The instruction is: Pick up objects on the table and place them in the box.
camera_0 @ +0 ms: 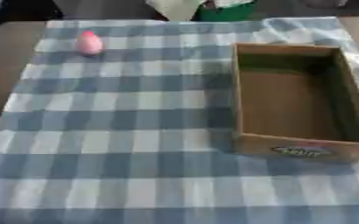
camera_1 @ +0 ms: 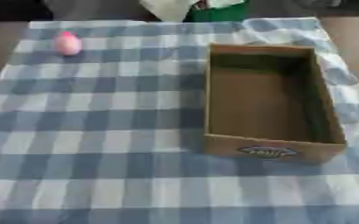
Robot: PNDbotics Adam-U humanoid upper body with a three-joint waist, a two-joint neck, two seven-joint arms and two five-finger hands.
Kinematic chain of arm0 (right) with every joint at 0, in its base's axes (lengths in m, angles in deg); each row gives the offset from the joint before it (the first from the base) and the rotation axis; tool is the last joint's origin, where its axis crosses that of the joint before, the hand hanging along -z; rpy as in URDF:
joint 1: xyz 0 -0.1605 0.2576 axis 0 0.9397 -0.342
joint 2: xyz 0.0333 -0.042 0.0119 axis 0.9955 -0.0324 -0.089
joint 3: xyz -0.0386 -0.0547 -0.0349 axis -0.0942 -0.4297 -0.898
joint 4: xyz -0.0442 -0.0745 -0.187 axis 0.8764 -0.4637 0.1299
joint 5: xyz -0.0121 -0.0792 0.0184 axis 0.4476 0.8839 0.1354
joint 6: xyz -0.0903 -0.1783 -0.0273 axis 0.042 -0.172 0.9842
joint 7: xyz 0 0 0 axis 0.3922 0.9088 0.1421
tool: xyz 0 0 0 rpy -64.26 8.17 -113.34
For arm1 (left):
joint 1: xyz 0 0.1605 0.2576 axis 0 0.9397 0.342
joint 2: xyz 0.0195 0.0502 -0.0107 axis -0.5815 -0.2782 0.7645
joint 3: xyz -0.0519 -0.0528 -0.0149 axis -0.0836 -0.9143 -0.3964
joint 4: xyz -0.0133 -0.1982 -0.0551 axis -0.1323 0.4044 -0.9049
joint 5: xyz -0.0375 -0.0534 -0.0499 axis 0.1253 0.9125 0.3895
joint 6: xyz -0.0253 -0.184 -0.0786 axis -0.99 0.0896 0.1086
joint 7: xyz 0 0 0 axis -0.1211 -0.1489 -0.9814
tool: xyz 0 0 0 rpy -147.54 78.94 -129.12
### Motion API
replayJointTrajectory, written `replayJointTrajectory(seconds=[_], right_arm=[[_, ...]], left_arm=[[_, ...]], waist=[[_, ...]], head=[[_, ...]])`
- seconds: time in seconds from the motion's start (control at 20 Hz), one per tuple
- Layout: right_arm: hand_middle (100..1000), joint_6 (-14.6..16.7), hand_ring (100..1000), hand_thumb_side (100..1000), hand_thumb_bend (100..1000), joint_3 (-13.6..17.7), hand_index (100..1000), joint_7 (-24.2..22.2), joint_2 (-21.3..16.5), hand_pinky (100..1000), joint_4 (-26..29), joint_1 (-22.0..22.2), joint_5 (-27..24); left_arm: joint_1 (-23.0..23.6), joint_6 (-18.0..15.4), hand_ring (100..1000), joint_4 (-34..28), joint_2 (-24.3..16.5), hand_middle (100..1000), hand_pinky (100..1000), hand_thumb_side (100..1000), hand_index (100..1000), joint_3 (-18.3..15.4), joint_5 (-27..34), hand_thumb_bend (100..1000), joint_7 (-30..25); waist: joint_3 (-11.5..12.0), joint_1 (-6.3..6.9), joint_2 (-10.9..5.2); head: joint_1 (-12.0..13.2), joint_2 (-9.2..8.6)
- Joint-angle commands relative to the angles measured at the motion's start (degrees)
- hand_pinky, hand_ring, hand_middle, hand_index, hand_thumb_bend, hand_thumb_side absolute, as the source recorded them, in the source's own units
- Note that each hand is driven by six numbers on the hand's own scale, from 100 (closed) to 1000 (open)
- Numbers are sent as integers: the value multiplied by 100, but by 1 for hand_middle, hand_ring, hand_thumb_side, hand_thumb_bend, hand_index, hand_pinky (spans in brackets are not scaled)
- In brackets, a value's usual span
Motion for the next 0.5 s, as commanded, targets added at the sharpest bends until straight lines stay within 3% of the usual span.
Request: replayJointTrajectory(seconds=[0.05,0.5], right_arm=[[881,-13,915,1000,100,39,985,1,-123,852,84,-30,-31],[880,-17,914,1000,100,26,984,-13,-114,852,84,-36,-30]], left_arm=[[-81,9,661,-61,-170,727,471,860,766,-52,21,320,9],[-122,18,659,-60,-180,726,469,861,762,-43,35,318,14]], waist=[[-3,-6,-78],[-2,-28,-73]], head=[[-20,-37],[-2,-55]])
